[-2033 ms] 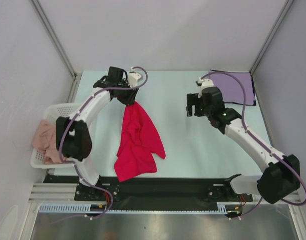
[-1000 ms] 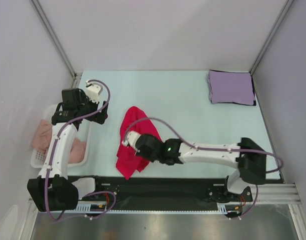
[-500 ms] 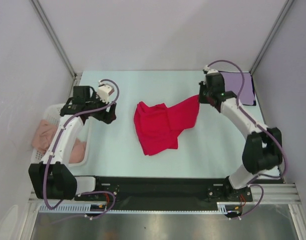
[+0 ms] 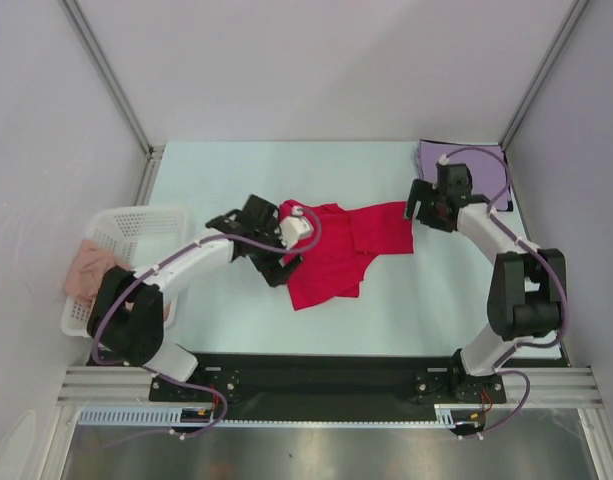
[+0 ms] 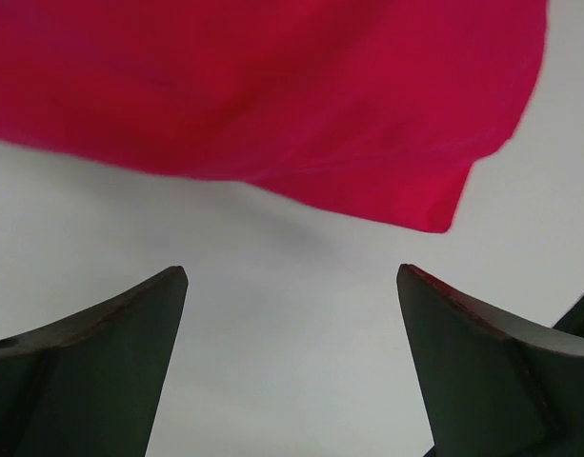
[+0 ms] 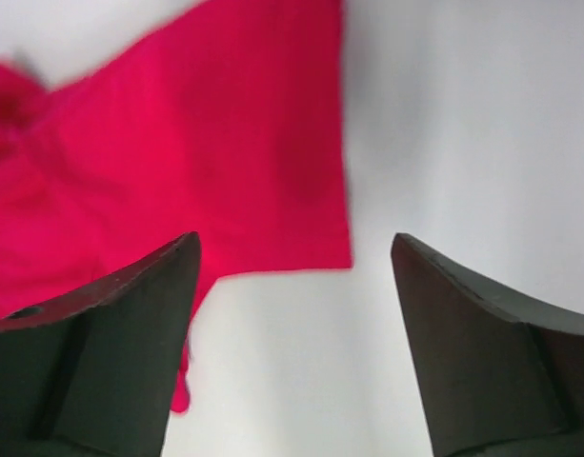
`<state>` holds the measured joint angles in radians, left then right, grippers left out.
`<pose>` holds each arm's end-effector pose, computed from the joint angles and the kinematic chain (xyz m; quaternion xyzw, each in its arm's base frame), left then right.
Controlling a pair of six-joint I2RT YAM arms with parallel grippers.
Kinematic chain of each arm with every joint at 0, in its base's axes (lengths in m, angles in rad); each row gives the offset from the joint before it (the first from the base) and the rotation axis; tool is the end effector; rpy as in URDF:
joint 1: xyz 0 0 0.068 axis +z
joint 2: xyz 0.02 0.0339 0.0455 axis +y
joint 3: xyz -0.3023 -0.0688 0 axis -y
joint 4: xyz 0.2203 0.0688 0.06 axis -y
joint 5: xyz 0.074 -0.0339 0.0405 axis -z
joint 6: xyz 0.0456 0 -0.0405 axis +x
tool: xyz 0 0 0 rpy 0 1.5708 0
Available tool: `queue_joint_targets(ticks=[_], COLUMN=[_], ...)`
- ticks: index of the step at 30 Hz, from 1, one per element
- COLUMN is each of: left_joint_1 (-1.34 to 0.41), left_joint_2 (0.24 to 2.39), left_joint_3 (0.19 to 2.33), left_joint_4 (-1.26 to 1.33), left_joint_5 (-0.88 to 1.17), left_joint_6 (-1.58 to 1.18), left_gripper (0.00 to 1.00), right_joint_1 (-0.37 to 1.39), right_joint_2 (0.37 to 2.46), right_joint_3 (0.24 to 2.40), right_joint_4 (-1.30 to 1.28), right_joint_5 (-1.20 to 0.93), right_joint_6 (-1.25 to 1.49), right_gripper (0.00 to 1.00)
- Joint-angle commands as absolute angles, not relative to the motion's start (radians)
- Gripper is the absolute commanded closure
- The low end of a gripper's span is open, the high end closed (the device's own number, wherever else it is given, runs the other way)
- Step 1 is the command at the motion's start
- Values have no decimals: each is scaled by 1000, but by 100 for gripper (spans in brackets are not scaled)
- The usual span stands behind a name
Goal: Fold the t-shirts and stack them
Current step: Flatten the tshirt out
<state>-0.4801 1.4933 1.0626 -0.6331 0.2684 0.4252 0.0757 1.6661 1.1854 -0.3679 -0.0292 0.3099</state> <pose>0.2420 -0.1396 0.2743 0.4497 0.8480 -0.1363 0.2449 0.3498 0.0279 0.2760 0.1042 0.9296 0.0811 0.3441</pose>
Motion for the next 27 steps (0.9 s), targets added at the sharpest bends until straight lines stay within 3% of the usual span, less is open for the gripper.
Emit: queue_joint_targets(ticks=[1,3,7,10,11,12,14,15,18,24,27], left_joint_1=[-601,-667,-742,-764,-765,-767,-775,-776,-776,-776,-776], left_joint_2=[1514,1549,1617,1637,1646,1664,1695,1709,1721,1603,1542], left_joint_3=[1019,1009,1023,1022,1020,1020,1028,1046,1074,1134,1157], left_joint_4=[-551,-511,-482,-439,-427,-408,-413,-434,-466,-535,-569], left_joint_5=[186,138,127,132,135,137,140,140,156,262,282], left_joint_6=[475,480,459,439,425,419,416,413,400,388,402], left_gripper=[2,1,1,14,20,33,45,62,100,100,100], right_joint_1=[103,126,239,337,383,402,445,457,498,511,520], right_joint_2=[1583,1583,1533,1445,1427,1395,1365,1344,1335,1419,1459], right_joint_3=[1097,1057,965,878,833,821,766,744,698,693,721], right_joint_4=[-313,-325,-293,-230,-227,-230,-201,-183,-144,39,75], right_joint_5=[-161,-149,-161,-153,-147,-112,-107,-116,-88,-167,-163], right_joint_6=[340,362,434,544,569,610,658,679,744,801,790], right_gripper=[12,7,10,10,11,11,11,11,12,19,29])
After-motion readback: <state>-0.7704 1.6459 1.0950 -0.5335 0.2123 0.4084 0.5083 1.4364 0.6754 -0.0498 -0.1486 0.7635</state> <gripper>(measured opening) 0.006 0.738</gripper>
